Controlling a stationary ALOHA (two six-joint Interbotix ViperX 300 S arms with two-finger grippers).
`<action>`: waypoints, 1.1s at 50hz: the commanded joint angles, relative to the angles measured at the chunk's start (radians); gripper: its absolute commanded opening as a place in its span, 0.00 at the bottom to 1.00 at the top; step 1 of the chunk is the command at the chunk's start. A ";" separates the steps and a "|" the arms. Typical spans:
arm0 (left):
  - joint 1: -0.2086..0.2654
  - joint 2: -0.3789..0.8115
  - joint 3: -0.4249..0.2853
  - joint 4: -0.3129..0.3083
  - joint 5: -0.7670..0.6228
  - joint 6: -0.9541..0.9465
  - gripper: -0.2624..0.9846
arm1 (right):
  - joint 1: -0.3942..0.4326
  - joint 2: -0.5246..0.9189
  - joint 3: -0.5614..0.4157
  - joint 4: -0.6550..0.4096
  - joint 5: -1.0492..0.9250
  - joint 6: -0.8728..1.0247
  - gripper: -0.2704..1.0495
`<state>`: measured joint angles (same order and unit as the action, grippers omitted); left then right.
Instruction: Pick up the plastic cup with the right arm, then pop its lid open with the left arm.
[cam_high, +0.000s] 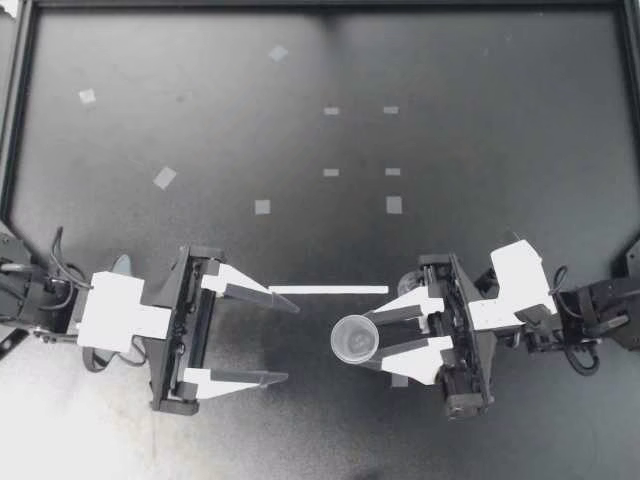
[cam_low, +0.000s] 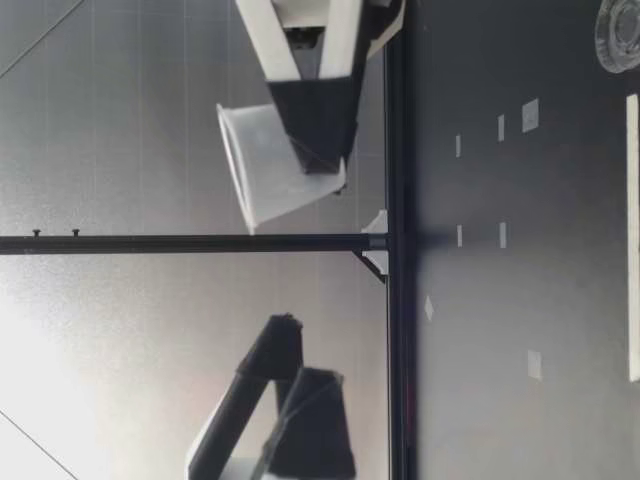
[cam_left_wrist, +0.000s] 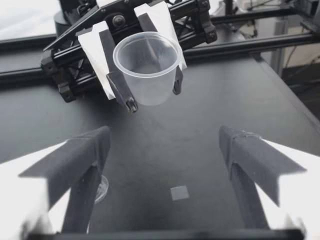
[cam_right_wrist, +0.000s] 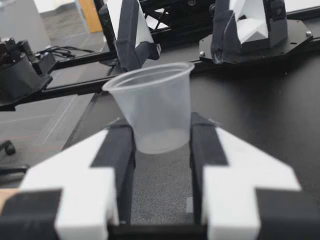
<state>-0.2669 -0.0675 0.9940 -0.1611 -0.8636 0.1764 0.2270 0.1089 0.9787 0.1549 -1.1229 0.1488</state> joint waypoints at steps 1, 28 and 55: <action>-0.003 -0.015 -0.009 0.002 -0.003 0.000 0.81 | 0.006 -0.009 -0.012 -0.002 -0.003 -0.002 0.42; -0.002 -0.015 -0.018 0.002 0.044 0.000 0.81 | 0.005 -0.005 -0.014 -0.002 -0.003 -0.002 0.42; -0.002 -0.015 -0.015 0.002 0.046 -0.003 0.81 | 0.006 0.000 -0.015 -0.002 -0.003 -0.002 0.42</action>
<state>-0.2669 -0.0675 0.9925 -0.1595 -0.8130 0.1733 0.2270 0.1181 0.9787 0.1549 -1.1213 0.1488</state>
